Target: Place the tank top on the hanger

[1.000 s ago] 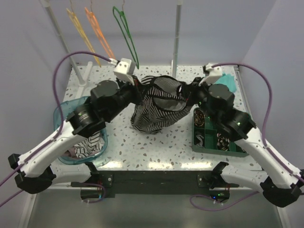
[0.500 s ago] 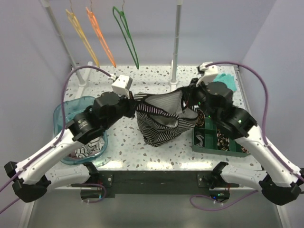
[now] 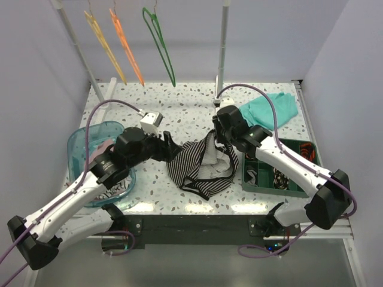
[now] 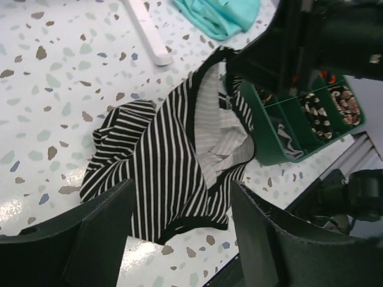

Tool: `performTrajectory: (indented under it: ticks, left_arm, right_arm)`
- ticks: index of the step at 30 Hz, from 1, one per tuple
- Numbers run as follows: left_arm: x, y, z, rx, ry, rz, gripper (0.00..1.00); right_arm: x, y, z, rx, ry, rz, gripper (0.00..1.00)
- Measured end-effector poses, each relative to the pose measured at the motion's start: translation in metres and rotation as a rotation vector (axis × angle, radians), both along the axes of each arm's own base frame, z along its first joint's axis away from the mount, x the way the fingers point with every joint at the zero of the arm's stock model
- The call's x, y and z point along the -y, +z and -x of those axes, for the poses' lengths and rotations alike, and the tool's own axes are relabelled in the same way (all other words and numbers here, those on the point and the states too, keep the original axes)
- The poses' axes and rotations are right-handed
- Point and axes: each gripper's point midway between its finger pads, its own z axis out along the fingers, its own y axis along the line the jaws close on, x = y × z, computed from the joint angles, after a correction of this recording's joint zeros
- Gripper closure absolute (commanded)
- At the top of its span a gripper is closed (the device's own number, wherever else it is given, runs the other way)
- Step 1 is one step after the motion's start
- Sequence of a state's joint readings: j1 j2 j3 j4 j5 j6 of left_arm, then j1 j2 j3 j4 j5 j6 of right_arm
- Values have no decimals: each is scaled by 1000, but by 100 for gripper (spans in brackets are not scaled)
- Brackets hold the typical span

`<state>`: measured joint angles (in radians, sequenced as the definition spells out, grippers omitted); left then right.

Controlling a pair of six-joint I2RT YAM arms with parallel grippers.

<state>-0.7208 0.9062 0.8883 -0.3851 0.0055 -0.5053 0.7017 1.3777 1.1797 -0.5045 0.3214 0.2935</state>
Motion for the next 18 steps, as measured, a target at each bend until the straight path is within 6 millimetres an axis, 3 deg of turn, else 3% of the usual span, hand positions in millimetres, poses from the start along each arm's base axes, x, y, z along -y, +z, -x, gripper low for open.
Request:
performTrajectory:
  ticks: [2, 3, 4, 9, 14, 16, 18]
  left_arm:
    - [-1, 15, 6, 30, -19, 36, 30]
    - [-1, 34, 12, 67, -39, 77, 30]
    - [-1, 36, 12, 70, -41, 81, 31]
    - [7, 92, 18, 139, -84, 192, 32]
    - [-8, 184, 7, 299, 25, 309, 31]
    - [-23, 203, 5, 343, 93, 344, 32]
    - [-36, 209, 4, 357, 157, 360, 32]
  right_arm:
    - [0, 3, 3, 1, 9, -13, 48]
    - [-1, 11, 8, 11, 25, -39, 41]
    - [-1, 12, 8, 13, 26, -42, 37]
    - [-3, 41, 33, 41, 100, -152, 32]
    - [-6, 95, 51, 127, 163, -284, 30]
    - [-12, 123, 47, 165, 174, -321, 30]
    - [-26, 163, 33, 226, 191, -374, 30]
